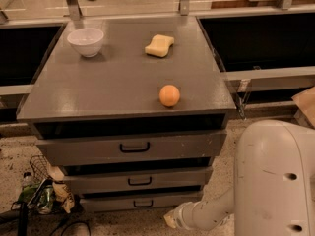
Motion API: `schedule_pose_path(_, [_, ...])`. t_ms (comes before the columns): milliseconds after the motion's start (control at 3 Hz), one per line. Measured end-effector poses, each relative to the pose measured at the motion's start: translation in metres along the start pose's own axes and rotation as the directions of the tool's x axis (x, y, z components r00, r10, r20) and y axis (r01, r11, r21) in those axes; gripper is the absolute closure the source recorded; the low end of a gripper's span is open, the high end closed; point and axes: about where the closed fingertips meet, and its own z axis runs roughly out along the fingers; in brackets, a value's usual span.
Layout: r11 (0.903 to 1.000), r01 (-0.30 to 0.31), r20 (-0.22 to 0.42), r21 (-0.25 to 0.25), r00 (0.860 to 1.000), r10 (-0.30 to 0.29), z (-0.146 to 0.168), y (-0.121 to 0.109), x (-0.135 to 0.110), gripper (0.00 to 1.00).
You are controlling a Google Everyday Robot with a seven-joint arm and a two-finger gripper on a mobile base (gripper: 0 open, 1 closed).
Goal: Open bottom drawer
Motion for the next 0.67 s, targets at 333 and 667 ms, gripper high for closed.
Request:
schedule_pose_path(333, [1.0,-0.009,0.014,0.005,1.0,0.009,0.0146,-0.0041,-0.0053,0.96])
schedule_pose_path(667, [1.0,-0.009,0.014,0.005,1.0,0.009,0.0146,-0.0041,-0.0053,0.73])
